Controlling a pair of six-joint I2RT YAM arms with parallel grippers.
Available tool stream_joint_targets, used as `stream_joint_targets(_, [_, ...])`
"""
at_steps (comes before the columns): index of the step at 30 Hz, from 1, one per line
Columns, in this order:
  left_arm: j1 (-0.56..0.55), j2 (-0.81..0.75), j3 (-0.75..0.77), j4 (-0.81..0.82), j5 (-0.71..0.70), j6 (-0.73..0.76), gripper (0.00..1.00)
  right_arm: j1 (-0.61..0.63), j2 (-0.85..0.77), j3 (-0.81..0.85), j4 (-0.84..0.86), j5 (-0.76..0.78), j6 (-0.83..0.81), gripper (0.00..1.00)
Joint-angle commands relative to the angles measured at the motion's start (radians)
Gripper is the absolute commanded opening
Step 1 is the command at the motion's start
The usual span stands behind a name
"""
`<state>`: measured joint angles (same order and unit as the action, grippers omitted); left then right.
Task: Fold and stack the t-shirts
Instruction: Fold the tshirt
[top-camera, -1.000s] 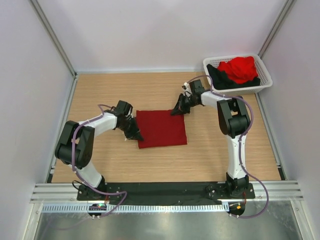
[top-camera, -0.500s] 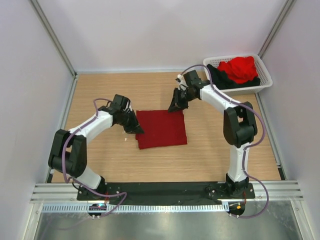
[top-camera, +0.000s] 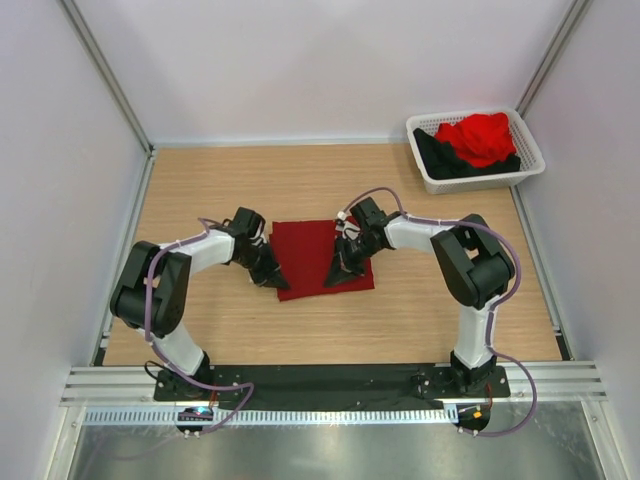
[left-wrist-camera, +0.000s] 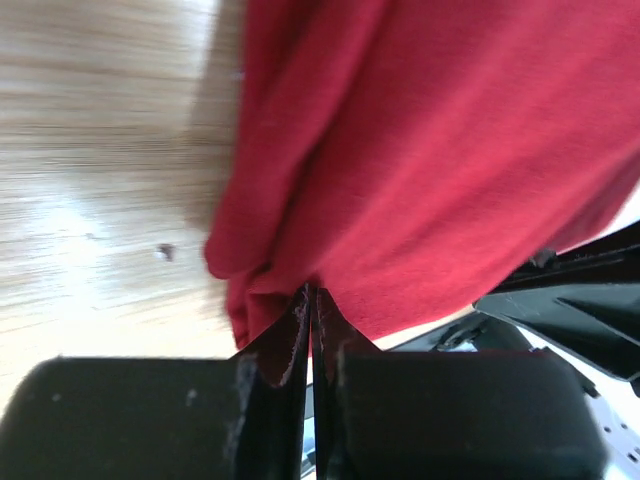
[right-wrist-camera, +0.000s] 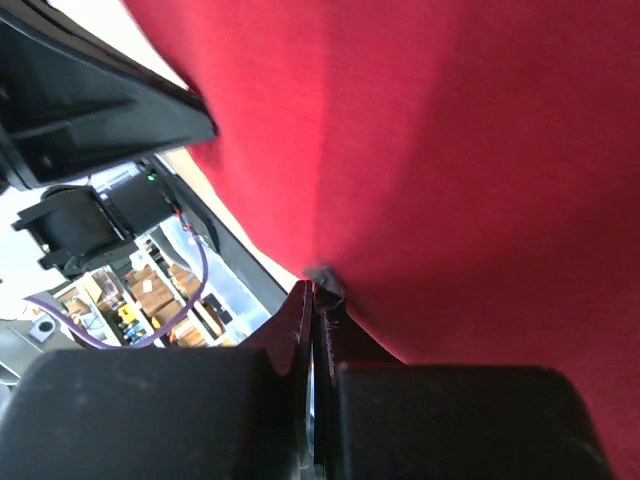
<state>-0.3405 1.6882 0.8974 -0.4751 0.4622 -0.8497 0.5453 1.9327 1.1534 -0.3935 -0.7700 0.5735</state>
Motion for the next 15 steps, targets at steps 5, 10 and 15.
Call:
stream_joint_targets(5, [-0.002,0.041,-0.035,0.007,-0.06,0.009,0.0,-0.01,-0.035,-0.057,-0.01,0.0,-0.055,0.01])
stream_joint_targets(10, [-0.003,0.021,-0.025,-0.025,-0.079,0.034,0.01,-0.037,-0.109,-0.11,-0.091,0.05,-0.11,0.01])
stream_joint_targets(15, [-0.06,-0.041,0.084,-0.147,-0.141,0.107,0.03,-0.068,-0.201,-0.1,-0.217,0.081,-0.181,0.01])
